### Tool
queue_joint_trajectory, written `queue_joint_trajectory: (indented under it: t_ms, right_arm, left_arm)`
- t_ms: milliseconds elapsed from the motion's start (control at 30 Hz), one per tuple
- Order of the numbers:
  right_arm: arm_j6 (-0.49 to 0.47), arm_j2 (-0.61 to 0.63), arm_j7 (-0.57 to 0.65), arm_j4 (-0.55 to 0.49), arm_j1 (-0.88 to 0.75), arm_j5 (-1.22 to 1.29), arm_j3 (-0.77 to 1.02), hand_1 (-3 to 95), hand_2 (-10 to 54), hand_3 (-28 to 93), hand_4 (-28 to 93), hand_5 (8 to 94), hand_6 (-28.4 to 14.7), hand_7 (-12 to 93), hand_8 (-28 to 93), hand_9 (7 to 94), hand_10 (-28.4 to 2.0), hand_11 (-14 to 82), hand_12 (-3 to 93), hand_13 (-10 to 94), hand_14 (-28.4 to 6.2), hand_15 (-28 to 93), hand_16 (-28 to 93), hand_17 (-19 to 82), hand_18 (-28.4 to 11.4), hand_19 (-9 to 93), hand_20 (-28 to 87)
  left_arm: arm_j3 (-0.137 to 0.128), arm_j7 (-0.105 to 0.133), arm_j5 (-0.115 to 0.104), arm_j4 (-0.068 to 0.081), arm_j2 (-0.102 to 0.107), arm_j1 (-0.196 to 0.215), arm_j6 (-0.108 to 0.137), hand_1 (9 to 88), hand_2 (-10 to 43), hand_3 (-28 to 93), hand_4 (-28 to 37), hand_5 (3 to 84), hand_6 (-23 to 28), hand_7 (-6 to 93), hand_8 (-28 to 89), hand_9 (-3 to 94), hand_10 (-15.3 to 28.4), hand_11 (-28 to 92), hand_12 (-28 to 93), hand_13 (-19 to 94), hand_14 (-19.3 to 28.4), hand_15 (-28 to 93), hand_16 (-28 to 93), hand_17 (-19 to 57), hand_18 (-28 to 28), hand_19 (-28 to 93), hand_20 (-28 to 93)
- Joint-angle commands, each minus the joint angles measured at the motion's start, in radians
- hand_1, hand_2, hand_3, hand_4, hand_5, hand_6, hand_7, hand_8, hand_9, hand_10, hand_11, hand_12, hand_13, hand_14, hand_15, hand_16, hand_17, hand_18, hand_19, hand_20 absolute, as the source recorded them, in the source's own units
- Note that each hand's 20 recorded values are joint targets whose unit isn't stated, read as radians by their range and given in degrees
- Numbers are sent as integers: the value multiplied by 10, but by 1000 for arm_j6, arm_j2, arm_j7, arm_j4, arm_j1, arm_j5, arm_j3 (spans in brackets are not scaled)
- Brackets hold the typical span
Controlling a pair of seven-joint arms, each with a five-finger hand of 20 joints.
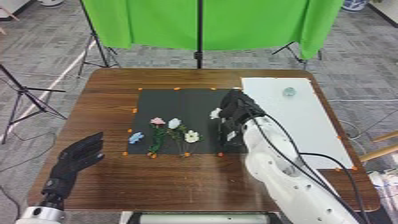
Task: Arrange flowers
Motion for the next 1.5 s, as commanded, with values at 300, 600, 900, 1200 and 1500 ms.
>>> queue_joint_trajectory:
  t_ms: [300,600,900,1200,1500]
  right_arm:
    - [-62,30,-13,-24,-28,-9,26,468,-95,590,-142,694,-1,197,46,752,-128,208,229,872,-23,619,365,608,-150,932,625]
    - [-116,35,-21,-49,-27,-7,33,405,-95,629,-146,672,19,167,-98,728,-143,182,219,870,-26,600,360,599,-155,932,617]
    - [-112,49,-19,-70,-22,-37,37,368,-95,618,-138,625,20,144,-103,718,-153,168,215,875,-29,583,358,598,-159,932,610]
    - [-129,56,-4,-116,-24,-45,89,331,-95,617,-132,616,17,134,-99,726,-159,166,218,879,-32,575,359,597,-160,932,606]
    - [54,112,65,91,143,-98,118,229,-55,610,-112,577,-27,98,-78,683,-182,144,221,818,-88,567,358,552,-186,932,584]
  left_arm:
    - [3,-28,-5,1,-8,17,-36,351,-95,652,-97,391,37,121,-63,360,114,172,135,313,150,103,33,71,111,29,190]
    - [4,-27,-5,2,-9,17,-38,347,-95,653,-99,392,37,119,-61,363,114,172,136,313,152,108,37,65,116,33,187]
    - [7,-27,-4,3,-10,15,-38,348,-95,653,-100,392,36,119,-61,365,114,171,137,313,153,108,39,63,118,34,184]
    - [8,-24,-3,1,-14,20,-35,349,-95,653,-100,389,34,115,-59,364,112,164,139,311,154,105,41,58,122,34,183]
    - [9,-20,-5,-1,-16,21,-29,351,-95,651,-97,389,34,109,-56,363,112,159,142,311,155,99,45,58,124,35,184]
